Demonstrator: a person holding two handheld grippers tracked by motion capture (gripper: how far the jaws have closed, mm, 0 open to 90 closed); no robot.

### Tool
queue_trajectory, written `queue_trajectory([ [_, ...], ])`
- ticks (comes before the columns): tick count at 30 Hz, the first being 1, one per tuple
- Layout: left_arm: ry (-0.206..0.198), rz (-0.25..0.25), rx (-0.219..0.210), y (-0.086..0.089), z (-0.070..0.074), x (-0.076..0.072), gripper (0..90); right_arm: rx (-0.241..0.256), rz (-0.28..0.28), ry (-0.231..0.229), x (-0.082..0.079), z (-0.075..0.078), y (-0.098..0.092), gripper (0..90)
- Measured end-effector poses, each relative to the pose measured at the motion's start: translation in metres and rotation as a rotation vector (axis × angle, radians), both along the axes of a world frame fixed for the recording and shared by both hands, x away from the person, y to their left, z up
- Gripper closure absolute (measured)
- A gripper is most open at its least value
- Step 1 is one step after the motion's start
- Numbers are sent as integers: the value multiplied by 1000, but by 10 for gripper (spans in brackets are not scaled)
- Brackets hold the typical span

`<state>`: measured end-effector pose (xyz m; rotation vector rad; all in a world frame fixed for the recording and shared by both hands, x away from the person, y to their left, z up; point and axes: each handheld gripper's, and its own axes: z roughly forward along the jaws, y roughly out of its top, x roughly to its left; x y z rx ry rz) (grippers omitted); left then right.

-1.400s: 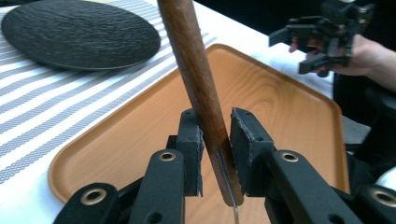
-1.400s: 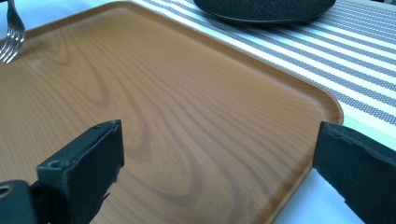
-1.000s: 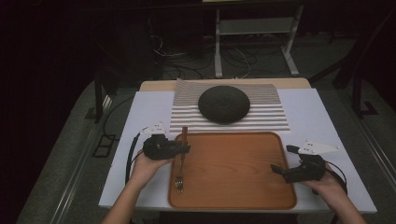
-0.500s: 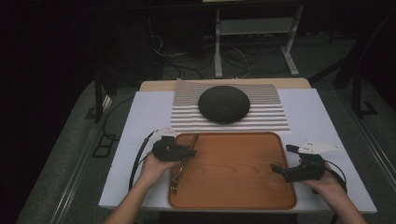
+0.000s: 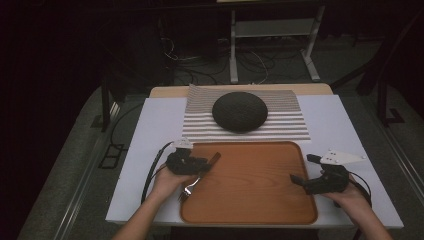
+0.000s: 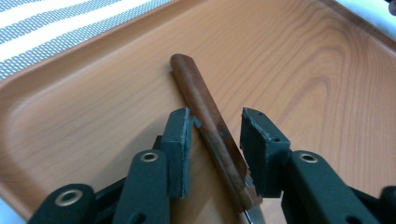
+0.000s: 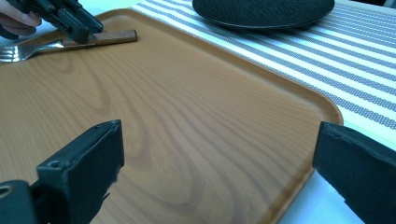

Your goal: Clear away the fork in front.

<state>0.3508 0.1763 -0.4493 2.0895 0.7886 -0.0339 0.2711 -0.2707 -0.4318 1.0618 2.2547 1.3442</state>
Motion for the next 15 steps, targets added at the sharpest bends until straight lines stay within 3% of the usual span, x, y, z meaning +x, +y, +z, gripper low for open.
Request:
queue_trajectory([
  [4, -30, 16, -19, 5, 6, 0, 611, 0, -1, 3, 1, -1, -1, 23],
  [11, -60, -12, -42, -2, 19, -1, 816, -3, -3, 9, 1, -2, -2, 24],
  [13, -53, -37, -27, -11, 20, 2, 889, 6, -7, 10, 1, -2, -3, 24],
  [15, -56, -64, 32, -24, 20, 5, 895, 7, -6, 7, 0, -2, -4, 24],
])
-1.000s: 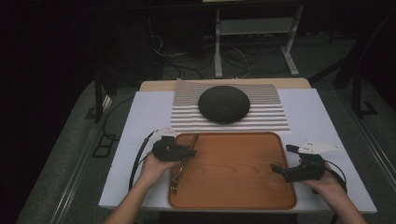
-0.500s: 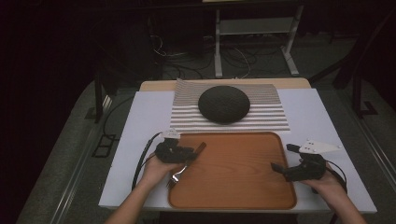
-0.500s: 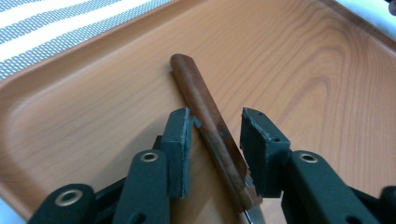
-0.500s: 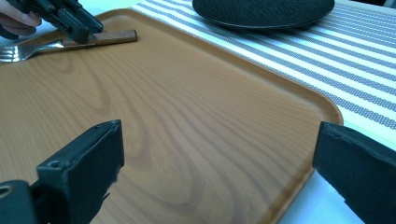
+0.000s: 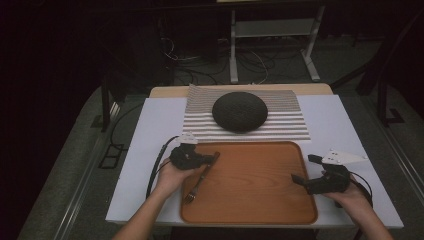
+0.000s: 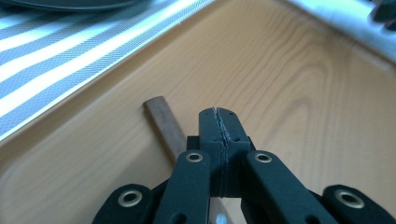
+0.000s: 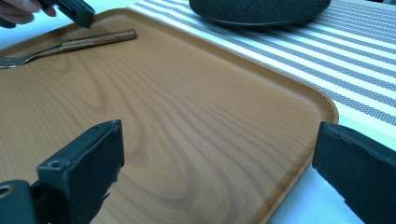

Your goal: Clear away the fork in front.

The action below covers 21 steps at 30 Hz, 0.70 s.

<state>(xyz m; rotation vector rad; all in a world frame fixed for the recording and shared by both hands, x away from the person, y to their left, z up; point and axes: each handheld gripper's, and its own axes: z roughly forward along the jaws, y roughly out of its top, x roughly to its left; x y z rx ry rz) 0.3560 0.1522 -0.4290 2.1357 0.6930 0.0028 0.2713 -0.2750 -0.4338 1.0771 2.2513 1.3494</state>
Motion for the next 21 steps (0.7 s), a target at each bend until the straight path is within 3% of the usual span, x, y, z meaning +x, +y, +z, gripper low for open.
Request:
queue_trajectory([
  [5, -2, -11, 62, -20, -4, 3, 896, 3, 4, -2, -1, 0, -1, 25],
  [9, -12, -17, 101, -20, -7, 3, 896, -1, 8, -1, 0, 0, -1, 24],
  [21, -4, 2, 121, -5, -10, 3, 895, -14, -2, -5, -1, 1, 1, 25],
])
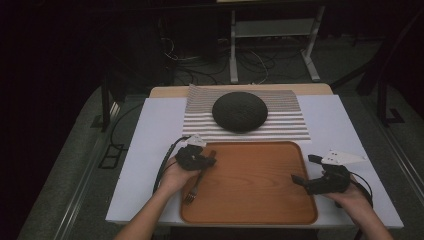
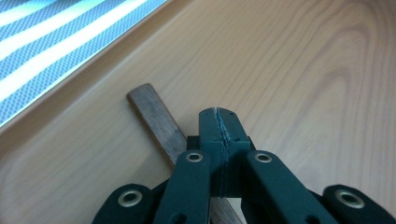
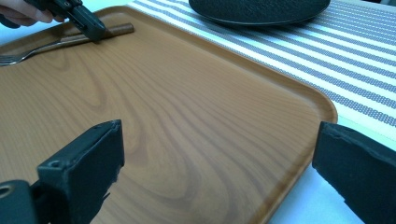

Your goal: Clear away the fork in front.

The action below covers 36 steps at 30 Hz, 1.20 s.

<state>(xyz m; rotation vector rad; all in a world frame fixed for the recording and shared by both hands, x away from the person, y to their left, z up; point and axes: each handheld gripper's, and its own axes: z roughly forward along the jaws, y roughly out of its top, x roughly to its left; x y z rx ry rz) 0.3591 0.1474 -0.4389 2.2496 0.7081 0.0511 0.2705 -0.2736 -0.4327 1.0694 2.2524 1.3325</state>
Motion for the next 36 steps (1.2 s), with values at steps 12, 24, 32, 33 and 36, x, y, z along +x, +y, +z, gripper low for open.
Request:
queue_trajectory([
  [12, 0, 43, 30, 19, -1, 1, 884, 7, -3, 2, -1, 0, -2, 25],
  [24, -1, 89, 40, 42, 2, 2, 883, 3, 1, 1, -1, 0, -2, 25],
  [32, -10, 85, 15, 43, 3, 2, 807, 2, 3, 0, -1, 0, -2, 25],
  [33, -12, 81, 5, 43, 4, 1, 786, 3, 2, 1, -1, 0, -2, 25],
  [36, -16, 72, -35, 43, 9, -2, 699, 4, 2, -2, -1, 0, -2, 25],
])
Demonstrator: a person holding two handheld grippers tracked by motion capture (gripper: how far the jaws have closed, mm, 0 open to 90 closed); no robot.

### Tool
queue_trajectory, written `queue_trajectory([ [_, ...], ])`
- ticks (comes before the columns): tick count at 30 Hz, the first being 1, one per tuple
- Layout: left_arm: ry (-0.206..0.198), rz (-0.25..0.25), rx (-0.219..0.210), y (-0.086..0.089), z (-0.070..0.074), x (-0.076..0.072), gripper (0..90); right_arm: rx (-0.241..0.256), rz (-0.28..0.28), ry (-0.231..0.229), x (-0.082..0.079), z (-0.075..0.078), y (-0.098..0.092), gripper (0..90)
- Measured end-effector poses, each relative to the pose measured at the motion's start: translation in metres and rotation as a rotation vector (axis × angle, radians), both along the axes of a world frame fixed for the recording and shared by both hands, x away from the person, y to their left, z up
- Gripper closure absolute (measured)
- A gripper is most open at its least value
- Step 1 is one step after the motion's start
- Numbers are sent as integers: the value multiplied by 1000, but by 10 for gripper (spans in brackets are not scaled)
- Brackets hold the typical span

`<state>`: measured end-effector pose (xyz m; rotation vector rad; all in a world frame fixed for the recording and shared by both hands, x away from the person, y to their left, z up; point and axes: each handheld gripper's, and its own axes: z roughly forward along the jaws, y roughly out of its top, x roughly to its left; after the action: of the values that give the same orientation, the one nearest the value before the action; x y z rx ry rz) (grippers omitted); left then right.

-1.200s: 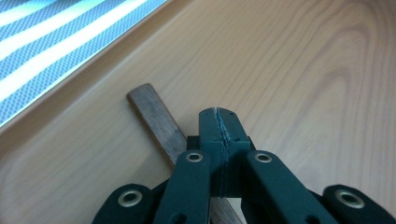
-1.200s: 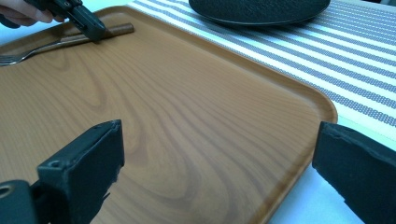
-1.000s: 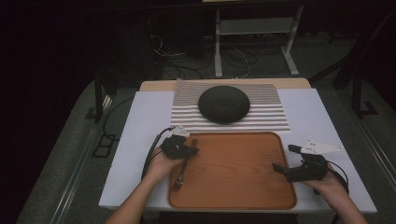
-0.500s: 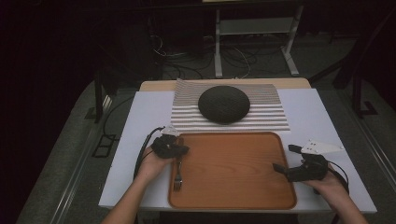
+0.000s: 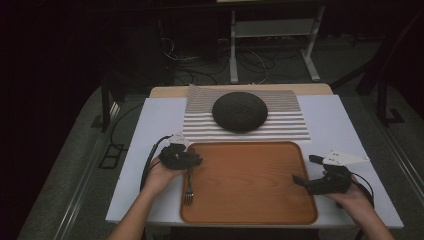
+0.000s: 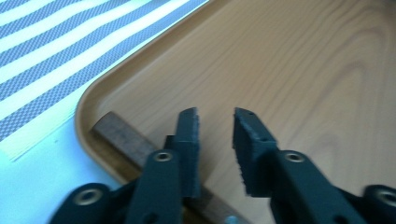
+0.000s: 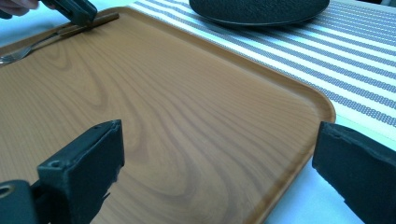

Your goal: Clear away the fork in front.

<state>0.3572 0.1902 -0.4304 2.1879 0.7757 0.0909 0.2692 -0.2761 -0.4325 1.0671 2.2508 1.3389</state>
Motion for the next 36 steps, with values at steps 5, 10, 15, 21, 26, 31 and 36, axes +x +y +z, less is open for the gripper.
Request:
queue_trajectory([
  [5, -27, -5, -40, 0, 9, -8, 523, 0, 2, 3, 0, 0, 0, 25],
  [10, -63, 1, -102, 6, 20, -20, 369, 0, 3, 2, 0, 0, 0, 25],
  [15, -113, -2, -136, 16, 24, -34, 256, 3, 2, 3, 0, 0, 0, 25],
  [21, -108, 24, -153, 29, 18, -49, 110, 2, 3, 1, -1, 0, 0, 25],
  [26, -112, 31, -154, 37, 13, -58, 11, 1, 7, 1, -1, 0, 1, 25],
  [31, -131, 34, -142, 39, 10, -61, 0, 0, 7, 1, -1, 0, 1, 25],
  [36, -133, 31, -135, 41, 9, -60, 0, -1, 9, 2, -2, 0, 2, 25],
])
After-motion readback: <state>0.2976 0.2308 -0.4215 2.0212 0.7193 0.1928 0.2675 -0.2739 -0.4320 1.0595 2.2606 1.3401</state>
